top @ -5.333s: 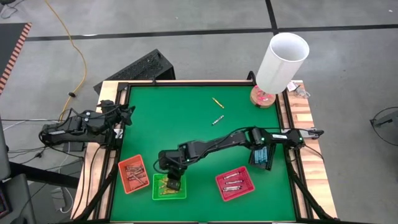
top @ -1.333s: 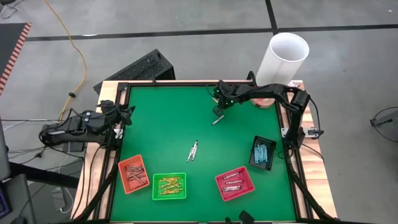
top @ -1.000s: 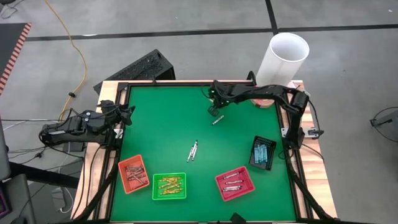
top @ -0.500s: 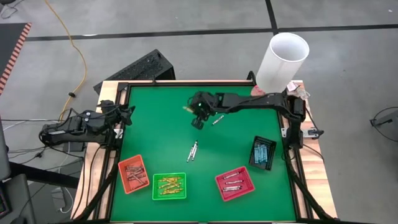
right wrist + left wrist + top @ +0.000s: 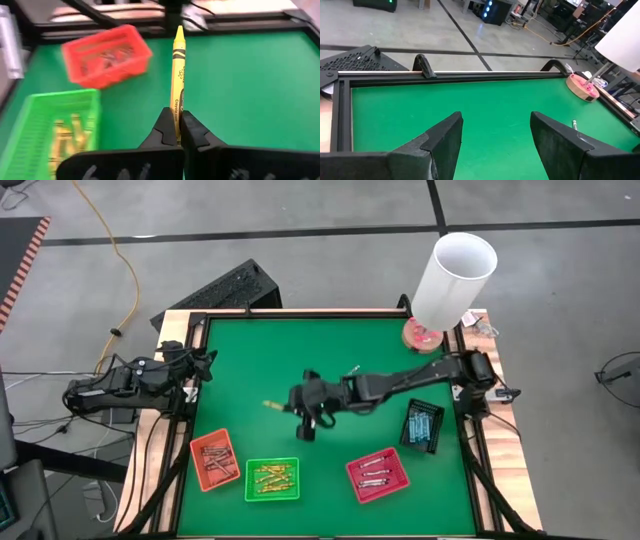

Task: Sort crayons
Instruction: Put the yellow crayon into the green bin

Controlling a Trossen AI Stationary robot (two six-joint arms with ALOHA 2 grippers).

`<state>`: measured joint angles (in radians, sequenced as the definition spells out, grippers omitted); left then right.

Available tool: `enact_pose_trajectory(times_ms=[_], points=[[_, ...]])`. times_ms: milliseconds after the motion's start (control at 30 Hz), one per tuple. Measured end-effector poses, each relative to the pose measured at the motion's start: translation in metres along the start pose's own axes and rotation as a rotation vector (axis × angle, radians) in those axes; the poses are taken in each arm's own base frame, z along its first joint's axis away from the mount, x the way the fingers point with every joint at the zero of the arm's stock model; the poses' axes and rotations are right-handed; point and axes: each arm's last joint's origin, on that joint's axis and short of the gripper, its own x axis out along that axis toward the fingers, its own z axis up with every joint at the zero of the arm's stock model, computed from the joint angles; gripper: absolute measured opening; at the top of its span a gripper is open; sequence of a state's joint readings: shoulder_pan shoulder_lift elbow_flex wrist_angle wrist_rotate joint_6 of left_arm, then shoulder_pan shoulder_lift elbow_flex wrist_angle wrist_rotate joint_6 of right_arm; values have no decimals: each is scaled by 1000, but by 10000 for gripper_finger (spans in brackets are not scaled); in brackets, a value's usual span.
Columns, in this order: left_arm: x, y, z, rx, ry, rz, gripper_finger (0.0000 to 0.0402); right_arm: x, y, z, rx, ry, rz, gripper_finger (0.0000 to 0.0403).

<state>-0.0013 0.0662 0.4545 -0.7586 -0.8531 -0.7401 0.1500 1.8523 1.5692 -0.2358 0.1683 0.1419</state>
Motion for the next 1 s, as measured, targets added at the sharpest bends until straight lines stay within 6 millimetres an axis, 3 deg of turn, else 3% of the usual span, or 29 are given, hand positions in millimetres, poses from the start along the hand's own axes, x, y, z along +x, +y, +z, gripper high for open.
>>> enact_pose_trajectory(times_ms=[200, 367, 700, 1000], points=[[0, 0, 0, -4, 1, 0, 223, 6, 43, -8, -26, -58, 52, 1], [0, 0, 0, -4, 1, 1, 223, 19, 63, -16, 7, -108, 99, 1], [0, 0, 0, -5, 3, 2, 223, 46, 78, -41, 138, -56, 183, 1], [0, 0, 0, -5, 3, 3, 223, 49, 81, -46, 205, 0, 247, 1]])
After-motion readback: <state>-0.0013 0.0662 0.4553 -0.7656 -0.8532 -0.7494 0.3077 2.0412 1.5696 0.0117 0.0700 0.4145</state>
